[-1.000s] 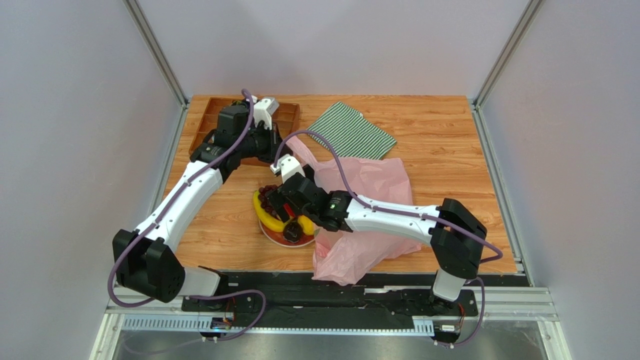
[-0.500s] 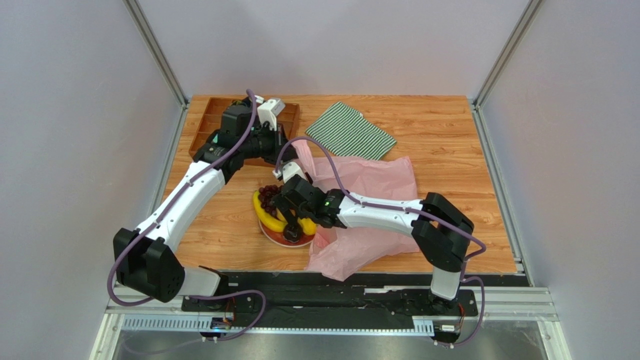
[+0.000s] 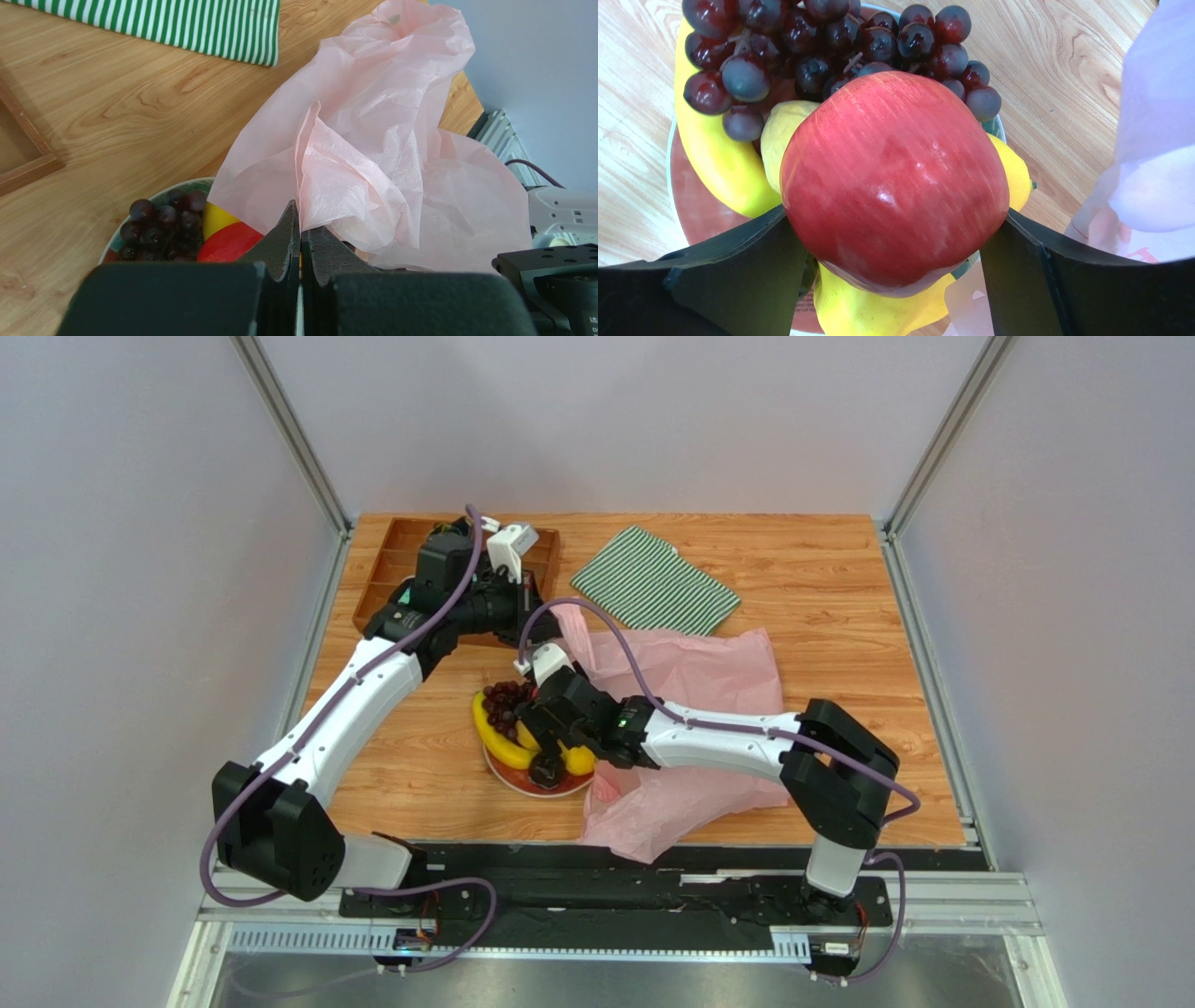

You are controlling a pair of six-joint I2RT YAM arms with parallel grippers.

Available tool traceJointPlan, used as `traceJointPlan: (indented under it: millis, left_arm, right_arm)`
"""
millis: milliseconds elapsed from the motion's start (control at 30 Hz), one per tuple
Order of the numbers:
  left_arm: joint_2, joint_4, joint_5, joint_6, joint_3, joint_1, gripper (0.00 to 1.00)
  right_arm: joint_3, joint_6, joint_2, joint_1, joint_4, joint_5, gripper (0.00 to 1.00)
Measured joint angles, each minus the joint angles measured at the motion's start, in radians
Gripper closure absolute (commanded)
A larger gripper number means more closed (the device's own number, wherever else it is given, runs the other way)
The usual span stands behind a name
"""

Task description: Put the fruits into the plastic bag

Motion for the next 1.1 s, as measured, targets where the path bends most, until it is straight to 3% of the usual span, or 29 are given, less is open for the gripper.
traceJointPlan:
  millis: [433, 733, 1100]
  left_arm:
    - [0.0, -0.033, 0.023, -0.004, 0.0, -0.009, 1.0]
    - [0.0, -0.048, 0.016, -0.003, 0.0, -0.009, 1.0]
    - [0.0, -0.053, 0.002, -0.003, 0.002, -0.009, 1.0]
  right_arm:
    - [-0.119, -0.033, -0.137, 0.035, 0.05, -0.01, 0.66]
    - [-0.148, -0.063, -0.265, 0.089, 0.1, -0.063, 0.69]
    - [-0.132, 0.031, -0.571, 0.124, -0.053, -0.145, 0.73]
